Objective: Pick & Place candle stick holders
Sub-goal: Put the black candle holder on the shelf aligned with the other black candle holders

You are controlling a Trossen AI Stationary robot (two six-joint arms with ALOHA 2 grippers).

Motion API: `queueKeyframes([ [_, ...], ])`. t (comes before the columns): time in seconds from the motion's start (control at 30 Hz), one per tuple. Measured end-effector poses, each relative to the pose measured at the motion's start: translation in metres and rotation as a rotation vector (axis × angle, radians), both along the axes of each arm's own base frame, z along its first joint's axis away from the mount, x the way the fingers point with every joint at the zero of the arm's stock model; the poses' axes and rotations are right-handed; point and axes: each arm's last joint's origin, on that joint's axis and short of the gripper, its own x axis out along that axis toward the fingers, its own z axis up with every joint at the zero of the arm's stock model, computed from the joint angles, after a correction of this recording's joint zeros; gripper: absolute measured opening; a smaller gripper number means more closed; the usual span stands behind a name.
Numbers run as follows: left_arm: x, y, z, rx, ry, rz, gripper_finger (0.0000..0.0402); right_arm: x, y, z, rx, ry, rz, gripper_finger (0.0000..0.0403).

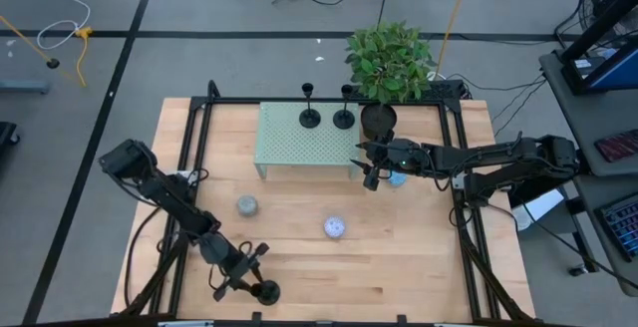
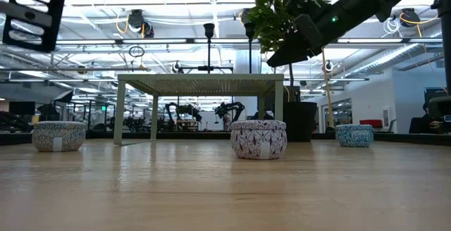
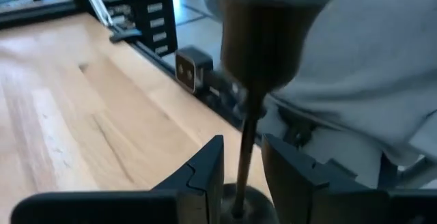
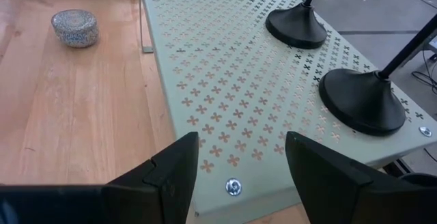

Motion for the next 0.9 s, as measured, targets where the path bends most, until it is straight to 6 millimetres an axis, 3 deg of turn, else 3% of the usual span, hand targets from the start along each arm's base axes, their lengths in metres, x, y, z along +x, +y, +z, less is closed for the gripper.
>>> queueKeyframes([
  [0.1,0.005,-0.003,-0.011,0.047,0.005,-0.017,0.0106,0.0,0.0,0.0,0.0,0.0,0.0,0.0212],
  [0.27,0.006,-0.005,-0.011,0.083,-0.043,-0.036,0.0101,0.0,0.0,0.0,0.0,0.0,0.0,0.0212],
  [0.53,0.009,-0.003,-0.011,0.078,-0.042,-0.025,0.0016,0.0,0.0,0.0,-0.008,0.002,0.004,0.0212],
  [0.9,0.022,0.019,0.01,0.016,-0.071,0.118,0.0014,0.001,0.0,0.001,-0.012,-0.008,0.005,0.0212],
])
